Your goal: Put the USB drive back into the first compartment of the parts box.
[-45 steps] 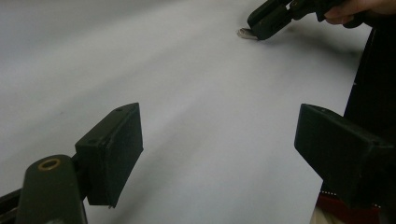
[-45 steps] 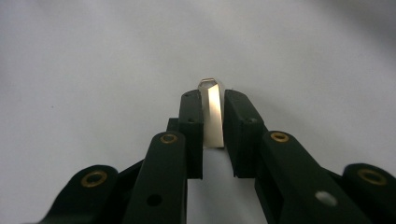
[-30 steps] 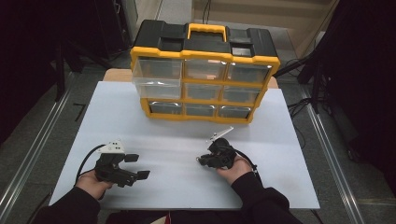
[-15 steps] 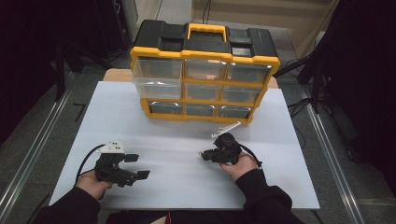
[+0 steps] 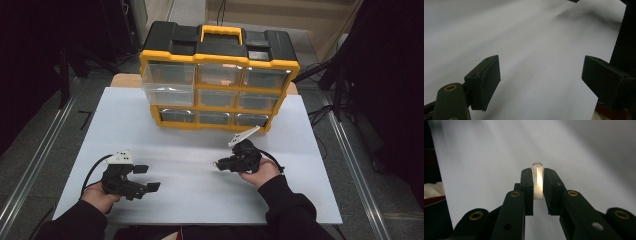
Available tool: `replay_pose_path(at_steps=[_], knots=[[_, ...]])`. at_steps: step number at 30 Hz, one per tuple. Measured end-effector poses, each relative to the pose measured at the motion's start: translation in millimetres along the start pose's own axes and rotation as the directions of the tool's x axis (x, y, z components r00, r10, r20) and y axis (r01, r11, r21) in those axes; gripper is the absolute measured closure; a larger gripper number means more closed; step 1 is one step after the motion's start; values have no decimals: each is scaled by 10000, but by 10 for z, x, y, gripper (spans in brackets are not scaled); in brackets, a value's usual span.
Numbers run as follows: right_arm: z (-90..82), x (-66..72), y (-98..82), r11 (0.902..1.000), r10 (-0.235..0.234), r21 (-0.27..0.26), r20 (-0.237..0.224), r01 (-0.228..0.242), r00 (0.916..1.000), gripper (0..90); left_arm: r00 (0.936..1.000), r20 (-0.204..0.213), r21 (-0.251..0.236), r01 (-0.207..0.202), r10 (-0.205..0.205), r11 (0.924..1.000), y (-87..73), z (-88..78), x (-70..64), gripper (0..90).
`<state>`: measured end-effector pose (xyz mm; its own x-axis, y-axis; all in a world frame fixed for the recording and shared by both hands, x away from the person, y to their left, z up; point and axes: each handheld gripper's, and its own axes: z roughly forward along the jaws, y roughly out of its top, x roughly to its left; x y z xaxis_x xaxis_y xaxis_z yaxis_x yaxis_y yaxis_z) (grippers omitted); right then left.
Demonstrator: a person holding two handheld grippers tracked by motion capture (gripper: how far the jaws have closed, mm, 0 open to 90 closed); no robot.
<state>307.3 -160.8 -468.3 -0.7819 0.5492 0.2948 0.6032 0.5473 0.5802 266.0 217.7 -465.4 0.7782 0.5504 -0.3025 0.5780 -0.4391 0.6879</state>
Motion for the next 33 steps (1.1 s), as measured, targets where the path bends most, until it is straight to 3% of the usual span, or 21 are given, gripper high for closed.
replay_pose_path(at_steps=[10,24,33], knots=[[-106,-79,140,9951,-715,602,-1033,780,9921,766,10000,12,-108,7,-6,9999,-3,-2,3,165],[-329,-108,331,9945,-734,652,-1227,818,9897,766,10000,12,-121,18,-18,9999,-9,-1,7,165],[-531,-96,533,9909,-1158,552,-1122,1226,9869,766,10000,3,-104,21,-21,9999,-8,-3,4,165]])
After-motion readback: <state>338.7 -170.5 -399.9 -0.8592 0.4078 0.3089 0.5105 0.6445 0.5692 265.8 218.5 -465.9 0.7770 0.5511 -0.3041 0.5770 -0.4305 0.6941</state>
